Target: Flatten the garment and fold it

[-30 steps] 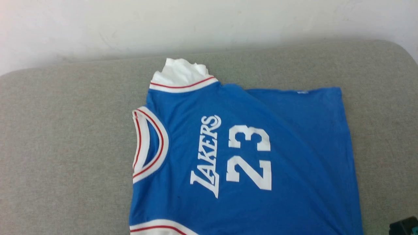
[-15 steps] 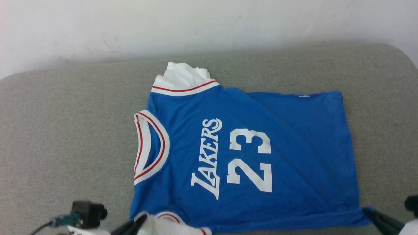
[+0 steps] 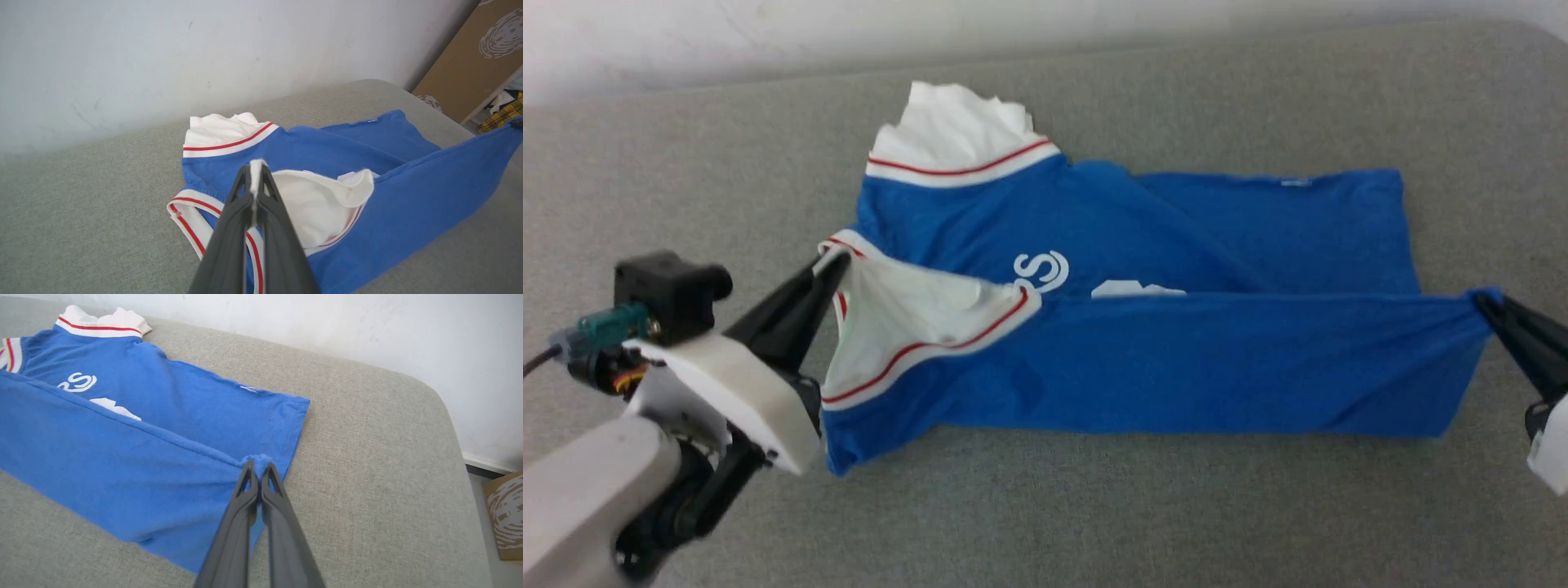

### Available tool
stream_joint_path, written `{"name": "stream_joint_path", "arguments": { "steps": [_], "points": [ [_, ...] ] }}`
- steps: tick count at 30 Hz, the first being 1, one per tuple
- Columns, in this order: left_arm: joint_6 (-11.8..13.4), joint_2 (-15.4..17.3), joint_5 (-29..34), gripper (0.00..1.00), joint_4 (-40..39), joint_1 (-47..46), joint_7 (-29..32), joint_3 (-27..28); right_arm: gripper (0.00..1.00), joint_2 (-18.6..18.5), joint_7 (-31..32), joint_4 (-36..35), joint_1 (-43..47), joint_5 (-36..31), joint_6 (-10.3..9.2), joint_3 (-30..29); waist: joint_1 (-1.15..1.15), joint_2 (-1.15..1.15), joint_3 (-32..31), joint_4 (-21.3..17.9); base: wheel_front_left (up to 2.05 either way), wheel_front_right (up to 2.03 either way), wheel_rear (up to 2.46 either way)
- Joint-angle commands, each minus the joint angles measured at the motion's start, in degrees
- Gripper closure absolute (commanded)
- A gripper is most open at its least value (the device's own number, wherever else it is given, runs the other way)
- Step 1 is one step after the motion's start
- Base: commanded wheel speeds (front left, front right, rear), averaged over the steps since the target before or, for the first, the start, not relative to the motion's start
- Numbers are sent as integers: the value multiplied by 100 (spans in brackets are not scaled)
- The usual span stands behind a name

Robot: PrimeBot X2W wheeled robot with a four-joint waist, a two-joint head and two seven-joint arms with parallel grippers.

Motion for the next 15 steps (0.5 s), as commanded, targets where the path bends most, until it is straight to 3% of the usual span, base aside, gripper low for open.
{"name": "stream_joint_path", "arguments": {
  "steps": [1, 9, 15],
  "points": [
    [-51, -69, 45, 100, 75, -98, -40, 33, 100, -26, -14, 54, -123, -42, -12, 28, -1, -1, 358, -89, 0, 0, 0],
    [-217, -697, 200, 100, 1175, -604, -193, 89, 100, -35, -120, 797, -1078, -47, -12, 608, -1, -1, 961, -110, 0, 0, 0],
    [-300, -1140, 290, 100, 1914, -697, 55, -225, 100, -16, -289, 1332, -1394, 63, -12, 1035, -1, -1, 1123, -74, 0, 0, 0]
  ]
}}
